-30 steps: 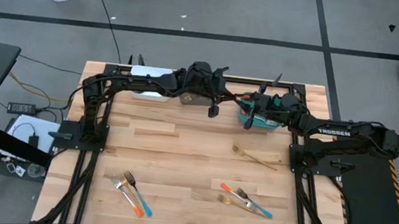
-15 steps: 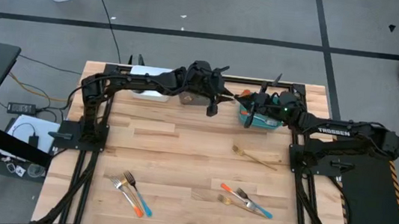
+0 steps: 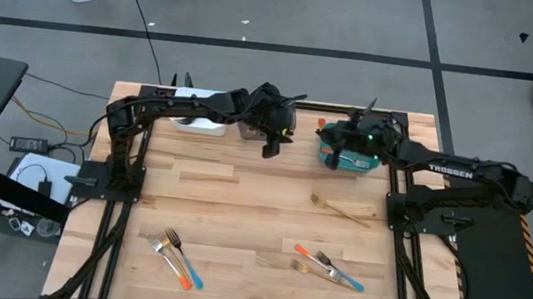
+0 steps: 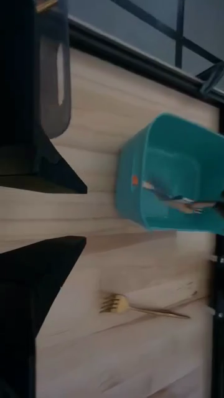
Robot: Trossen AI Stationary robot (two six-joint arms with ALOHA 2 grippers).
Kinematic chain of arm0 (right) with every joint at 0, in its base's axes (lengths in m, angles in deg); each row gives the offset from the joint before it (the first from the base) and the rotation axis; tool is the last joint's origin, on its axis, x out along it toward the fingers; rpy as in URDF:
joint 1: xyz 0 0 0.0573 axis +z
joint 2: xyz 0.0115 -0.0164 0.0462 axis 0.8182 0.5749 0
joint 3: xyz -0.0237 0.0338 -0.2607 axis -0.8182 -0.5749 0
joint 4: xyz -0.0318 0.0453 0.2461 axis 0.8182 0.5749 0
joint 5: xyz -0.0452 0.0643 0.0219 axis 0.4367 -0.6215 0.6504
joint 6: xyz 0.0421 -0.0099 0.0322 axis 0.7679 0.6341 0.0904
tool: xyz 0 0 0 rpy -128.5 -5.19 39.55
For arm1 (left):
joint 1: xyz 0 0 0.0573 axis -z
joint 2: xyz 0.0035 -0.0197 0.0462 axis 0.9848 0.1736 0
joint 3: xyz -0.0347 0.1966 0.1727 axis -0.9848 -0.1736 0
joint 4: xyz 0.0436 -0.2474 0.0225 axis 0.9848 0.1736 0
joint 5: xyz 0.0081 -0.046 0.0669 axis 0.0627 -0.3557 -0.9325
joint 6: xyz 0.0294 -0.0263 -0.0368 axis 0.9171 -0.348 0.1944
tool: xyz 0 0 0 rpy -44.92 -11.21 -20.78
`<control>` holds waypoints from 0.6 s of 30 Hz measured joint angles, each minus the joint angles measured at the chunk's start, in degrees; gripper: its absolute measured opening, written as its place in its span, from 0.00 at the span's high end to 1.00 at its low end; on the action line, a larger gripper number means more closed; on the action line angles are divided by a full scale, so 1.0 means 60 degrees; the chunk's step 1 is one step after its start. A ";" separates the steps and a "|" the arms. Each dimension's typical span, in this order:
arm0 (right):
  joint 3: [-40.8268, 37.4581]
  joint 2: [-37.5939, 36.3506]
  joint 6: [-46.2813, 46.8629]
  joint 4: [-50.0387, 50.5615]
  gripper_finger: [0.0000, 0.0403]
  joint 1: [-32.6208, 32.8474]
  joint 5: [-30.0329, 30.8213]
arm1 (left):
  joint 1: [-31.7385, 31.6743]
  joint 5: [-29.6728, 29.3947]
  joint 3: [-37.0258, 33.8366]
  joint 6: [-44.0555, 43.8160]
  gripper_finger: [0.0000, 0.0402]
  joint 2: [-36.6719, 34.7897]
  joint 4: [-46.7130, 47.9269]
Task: Sort silverware by color (type)
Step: Put the orange fork into the green bin
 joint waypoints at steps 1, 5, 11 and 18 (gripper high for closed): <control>0.0154 0.0000 -0.0028 0.0390 0.96 0.0034 0.0225 | 0.0010 0.0003 -0.0098 0.0003 0.68 0.0000 -0.0060; 0.0603 0.0000 -0.0305 0.1688 0.96 0.0110 0.1083 | 0.0014 0.0010 -0.0575 -0.0006 0.68 0.0000 -0.0786; 0.1081 0.0000 -0.0727 0.3389 0.96 0.0110 0.1975 | 0.0144 0.0007 -0.0821 0.0144 0.68 0.0000 -0.1079; 0.1124 0.0002 -0.1355 0.4817 0.96 0.0110 0.3118 | 0.0432 0.0032 -0.1859 0.0120 0.68 0.0000 -0.2594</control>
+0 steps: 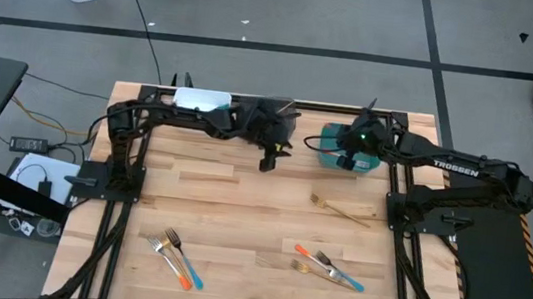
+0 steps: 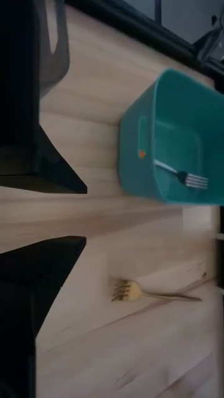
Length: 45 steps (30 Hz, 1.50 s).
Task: Sort silverware by color (type)
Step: Put the orange fork into the green bin
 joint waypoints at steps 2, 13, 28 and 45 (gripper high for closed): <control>0.0015 0.0043 -0.0043 0.0349 0.95 0.0000 0.0143 | 0.0056 0.0087 -0.0201 -0.0098 0.68 0.0000 -0.0359; 0.0586 0.1362 -0.0646 0.2373 0.95 -0.0029 0.0238 | 0.0219 0.0200 -0.1285 -0.0454 0.68 0.0000 -0.2143; 0.0586 0.2626 -0.3140 0.2916 0.95 -0.0078 0.1348 | 0.0397 0.0200 -0.1924 -0.0656 0.68 0.0000 -0.2819; 0.0586 0.4643 -0.2779 0.2462 0.89 -0.0142 0.0956 | 0.0433 0.0204 -0.1924 -0.0965 0.68 0.0000 -0.2596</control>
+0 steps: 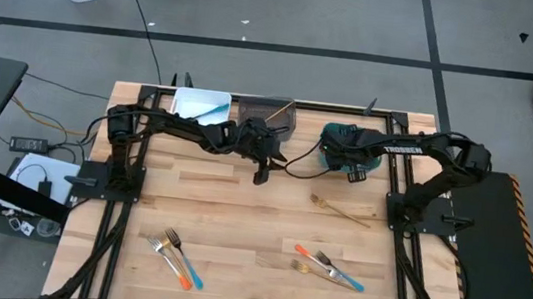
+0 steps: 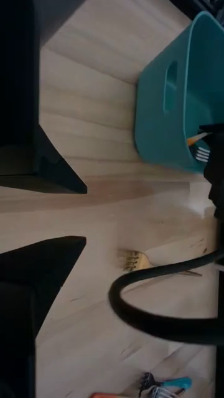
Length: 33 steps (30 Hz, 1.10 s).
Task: Sort silverware by color (type)
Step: Put the orange fork into the green bin, then put the gold fork into the black bin
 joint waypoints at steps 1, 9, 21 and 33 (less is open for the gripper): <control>0.0000 0.0004 0.0095 -0.0010 0.88 0.0000 -0.0095 | -0.0002 0.0000 0.0000 0.0000 0.68 0.0000 0.0004; 0.0183 -0.0522 0.0226 0.0305 0.71 0.0072 0.0054 | -0.0033 0.0000 0.0000 0.0004 0.68 0.0000 0.0066; 0.1210 -0.1665 0.3440 0.1059 0.69 0.0382 -0.3859 | -0.0217 -0.0004 0.0004 0.0011 0.68 0.0000 0.0520; 0.0738 -0.1730 0.6030 0.1032 0.69 0.0873 -0.5793 | -0.0294 -0.0007 0.0004 0.0007 0.68 0.0000 0.0517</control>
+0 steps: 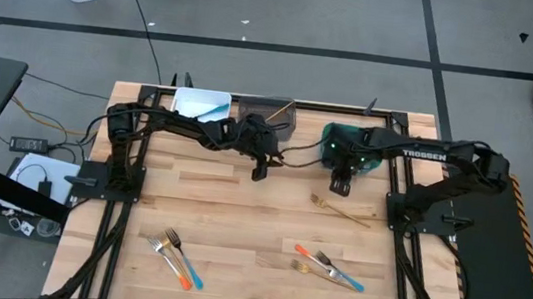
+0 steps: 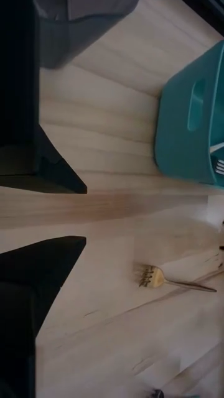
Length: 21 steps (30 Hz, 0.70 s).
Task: Sort silverware by color (type)
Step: Put the gold fork into the black bin
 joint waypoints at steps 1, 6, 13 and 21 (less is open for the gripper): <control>-0.0062 0.0000 0.0086 -0.0070 0.69 0.0105 -0.0004 | 0.0000 0.0000 0.0000 0.0000 0.68 0.0000 0.0000; -0.0267 0.0000 0.0818 -0.0229 0.70 0.0782 0.0394 | -0.0004 0.0000 0.0000 0.0000 0.68 0.0000 0.0040; -0.0454 0.0000 0.2628 -0.0318 0.70 0.2101 0.1176 | -0.0098 -0.0012 0.0003 0.0012 0.68 -0.0067 0.0604; -0.0454 0.0420 0.3864 -0.0339 0.70 0.3131 0.1228 | -0.0440 -0.0260 0.0011 0.0016 0.68 -0.0620 0.1367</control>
